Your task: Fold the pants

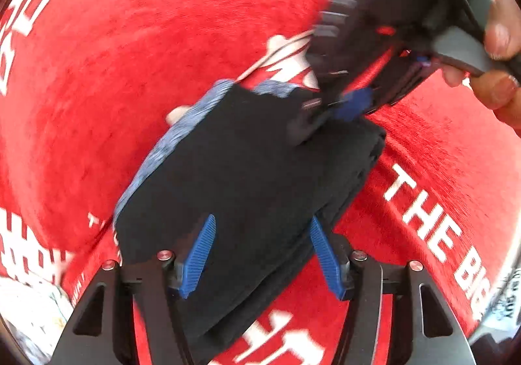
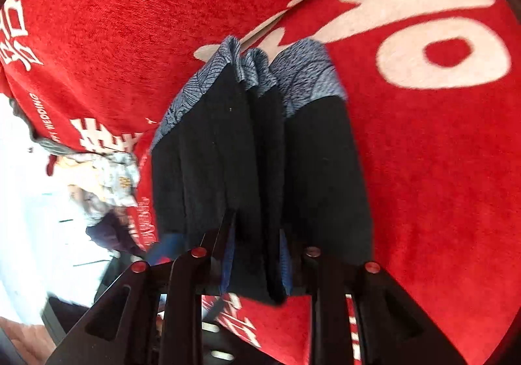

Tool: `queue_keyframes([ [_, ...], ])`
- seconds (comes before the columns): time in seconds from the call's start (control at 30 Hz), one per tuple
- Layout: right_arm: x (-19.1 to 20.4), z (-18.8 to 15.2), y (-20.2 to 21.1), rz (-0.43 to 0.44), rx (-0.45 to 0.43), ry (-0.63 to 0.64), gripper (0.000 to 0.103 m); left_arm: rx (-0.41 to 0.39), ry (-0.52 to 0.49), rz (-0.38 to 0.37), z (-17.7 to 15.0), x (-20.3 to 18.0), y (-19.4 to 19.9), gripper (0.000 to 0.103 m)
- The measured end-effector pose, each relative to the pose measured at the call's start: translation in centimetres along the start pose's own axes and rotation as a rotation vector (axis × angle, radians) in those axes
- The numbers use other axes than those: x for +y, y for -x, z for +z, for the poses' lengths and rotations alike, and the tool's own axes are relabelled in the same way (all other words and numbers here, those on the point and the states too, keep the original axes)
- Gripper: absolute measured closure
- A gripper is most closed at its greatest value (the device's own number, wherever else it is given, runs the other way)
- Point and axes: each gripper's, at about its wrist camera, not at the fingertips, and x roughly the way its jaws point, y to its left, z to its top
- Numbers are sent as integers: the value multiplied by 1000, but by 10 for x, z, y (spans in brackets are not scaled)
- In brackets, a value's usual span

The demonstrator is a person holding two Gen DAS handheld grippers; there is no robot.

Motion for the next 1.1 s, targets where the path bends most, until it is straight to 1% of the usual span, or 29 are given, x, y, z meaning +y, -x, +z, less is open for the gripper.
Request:
queue_keyframes([
  [0.03,0,-2,4,-38,-10,8,76,4,33,11,-3,14,3,41],
  [0.07,6,-4,11,-94,-27,23,76,11,70,27,-6,29,6,41],
  [0.1,7,-6,16,-126,-41,34,76,23,105,39,-7,44,7,41],
  [0.13,14,-8,23,-167,-67,51,75,43,160,59,-14,65,5,41],
  [0.17,22,-9,29,-189,-94,72,73,68,222,79,-18,88,1,41],
  [0.23,39,-10,33,-201,-124,109,73,117,318,79,-28,121,-14,41],
  [0.3,52,-7,27,-201,-116,152,73,162,420,48,-40,151,-33,41],
  [0.37,65,-7,10,-218,-98,181,73,210,455,34,-50,159,-51,41],
  [0.4,67,-9,-3,-236,-76,191,73,229,458,11,-56,157,-57,41],
  [0.43,69,-12,-20,-268,-43,203,73,235,452,6,-58,148,-58,41],
  [0.47,71,-18,-34,-318,-22,218,74,234,450,5,-61,146,-60,41],
  [0.5,69,-27,-46,-372,-19,244,74,231,447,-3,-64,142,-59,41],
  [0.57,73,-39,-46,-395,-77,286,73,233,457,-18,-63,136,-59,41],
  [0.6,75,-42,-45,-406,-66,286,73,238,482,-42,-62,141,-56,41],
  [0.67,78,-39,-37,-392,-52,265,74,222,534,-64,-59,158,-55,41],
  [0.73,82,-30,-24,-356,-77,249,73,198,600,-52,-56,189,-58,41],
  [0.77,85,-23,-17,-347,-109,255,73,200,620,-49,-54,198,-61,41],
  [0.8,87,-17,-14,-346,-128,262,73,219,665,-46,-52,215,-71,41],
  [0.83,92,-6,-13,-349,-136,266,73,228,686,-52,-50,221,-75,41],
  [0.9,95,7,-21,-353,-125,265,73,254,741,-106,-48,236,-96,41],
  [0.97,95,10,-34,-382,-90,277,71,285,724,-113,-47,233,-109,40],
  [1.0,90,5,-48,-414,-51,274,71,296,708,-104,-48,229,-113,36],
  [1.03,84,1,-57,-430,-28,268,71,295,694,-79,-50,225,-116,26],
  [1.07,81,-3,-57,-420,-57,275,71,287,691,-53,-53,225,-119,23],
  [1.1,79,-5,-54,-406,-73,269,71,283,697,-53,-55,226,-120,23],
])
